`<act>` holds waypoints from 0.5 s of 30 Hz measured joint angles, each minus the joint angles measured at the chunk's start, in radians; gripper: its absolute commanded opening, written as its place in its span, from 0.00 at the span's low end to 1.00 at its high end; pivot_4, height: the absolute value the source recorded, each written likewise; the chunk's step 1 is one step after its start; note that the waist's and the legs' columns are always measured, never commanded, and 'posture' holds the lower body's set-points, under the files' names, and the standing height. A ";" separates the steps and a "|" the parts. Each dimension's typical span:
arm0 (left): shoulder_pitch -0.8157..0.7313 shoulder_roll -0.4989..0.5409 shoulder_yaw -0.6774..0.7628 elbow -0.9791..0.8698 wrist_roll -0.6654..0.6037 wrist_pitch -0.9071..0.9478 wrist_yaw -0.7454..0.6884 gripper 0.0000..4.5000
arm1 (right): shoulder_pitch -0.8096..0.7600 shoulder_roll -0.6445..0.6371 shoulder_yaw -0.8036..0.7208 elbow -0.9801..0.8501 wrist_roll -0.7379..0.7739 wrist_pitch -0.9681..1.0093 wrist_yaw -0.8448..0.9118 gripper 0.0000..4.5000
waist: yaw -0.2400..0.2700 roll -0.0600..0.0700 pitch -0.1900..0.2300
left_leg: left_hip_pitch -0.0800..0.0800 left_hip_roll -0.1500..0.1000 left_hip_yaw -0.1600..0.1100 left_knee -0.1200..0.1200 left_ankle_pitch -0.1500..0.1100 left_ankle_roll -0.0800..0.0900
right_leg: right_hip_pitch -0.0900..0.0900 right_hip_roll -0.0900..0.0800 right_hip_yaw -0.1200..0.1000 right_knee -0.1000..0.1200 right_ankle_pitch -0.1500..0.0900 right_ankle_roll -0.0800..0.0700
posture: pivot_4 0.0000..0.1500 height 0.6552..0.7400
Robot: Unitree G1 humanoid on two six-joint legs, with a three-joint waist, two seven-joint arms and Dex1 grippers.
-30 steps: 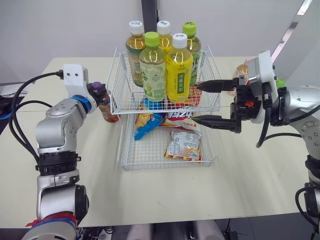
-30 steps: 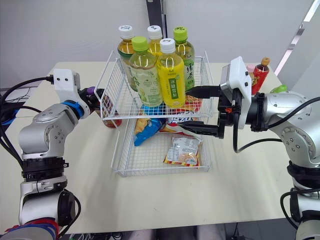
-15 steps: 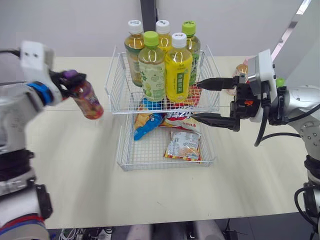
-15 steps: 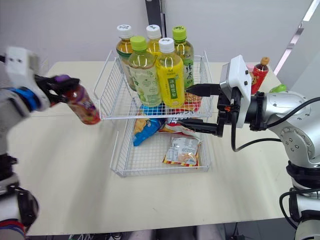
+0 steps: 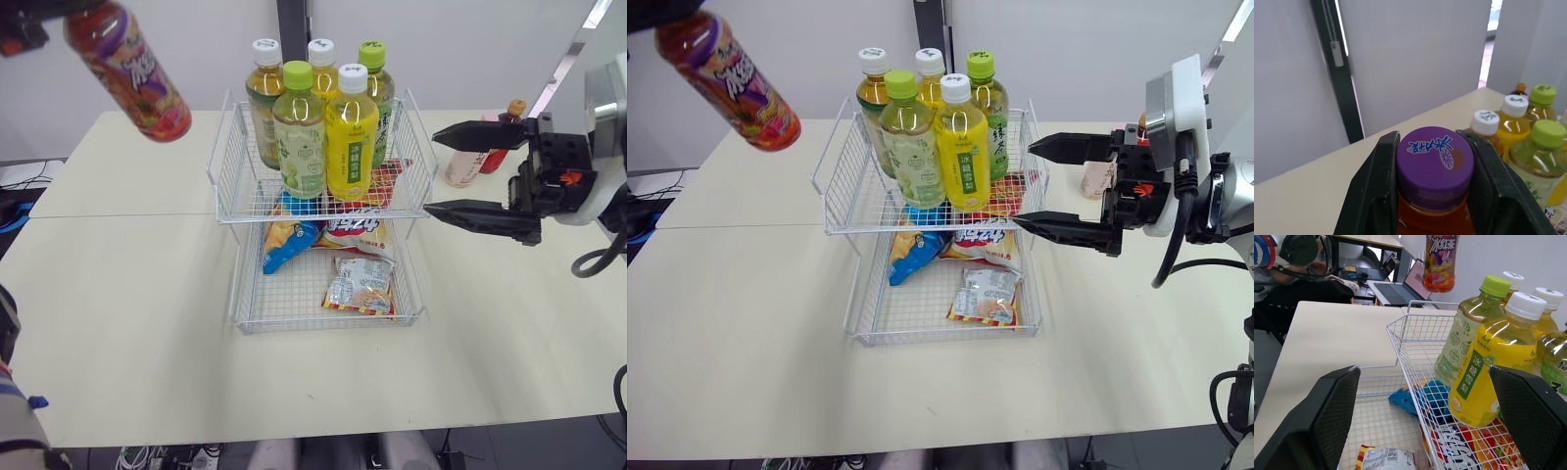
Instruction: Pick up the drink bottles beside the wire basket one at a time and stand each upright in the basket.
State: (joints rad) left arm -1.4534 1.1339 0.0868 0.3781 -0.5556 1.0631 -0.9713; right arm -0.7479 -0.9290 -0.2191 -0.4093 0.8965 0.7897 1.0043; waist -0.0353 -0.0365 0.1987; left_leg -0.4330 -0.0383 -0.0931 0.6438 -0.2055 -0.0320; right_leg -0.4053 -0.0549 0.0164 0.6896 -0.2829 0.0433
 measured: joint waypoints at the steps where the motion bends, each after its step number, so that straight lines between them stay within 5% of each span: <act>1: -0.041 -0.013 -0.030 0.026 0.012 0.001 -0.025 0.30 | 0.006 -0.003 0.000 0.001 0.000 -0.003 0.000 1.00 | 0.000 0.000 0.000 | 0.000 0.000 0.000 0.000 0.000 0.000 | 0.000 0.000 0.000 0.000 0.000 0.000 | 1.00 1.00; 8: -0.228 -0.094 -0.149 0.149 0.088 -0.006 -0.155 0.30 | 0.031 -0.011 -0.007 0.001 0.014 -0.008 0.001 1.00 | -0.003 0.000 0.001 | 0.000 0.000 0.001 0.000 0.000 0.000 | -0.001 0.000 0.001 0.000 0.000 0.000 | 1.00 1.00; 15: -0.177 -0.161 -0.182 0.115 0.101 0.001 -0.207 0.30 | 0.033 -0.012 -0.007 0.000 0.027 -0.013 0.000 1.00 | -0.006 0.000 0.001 | 0.000 0.001 0.001 0.001 0.000 0.000 | -0.001 0.000 0.002 0.001 0.000 0.000 | 1.00 1.00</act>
State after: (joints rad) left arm -1.6304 0.9730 -0.0951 0.4927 -0.4544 1.0643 -1.1786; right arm -0.7147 -0.9409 -0.2263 -0.4092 0.9232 0.7765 1.0048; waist -0.0417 -0.0360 0.1993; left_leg -0.4332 -0.0377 -0.0924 0.6443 -0.2055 -0.0320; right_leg -0.4060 -0.0552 0.0181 0.6908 -0.2830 0.0434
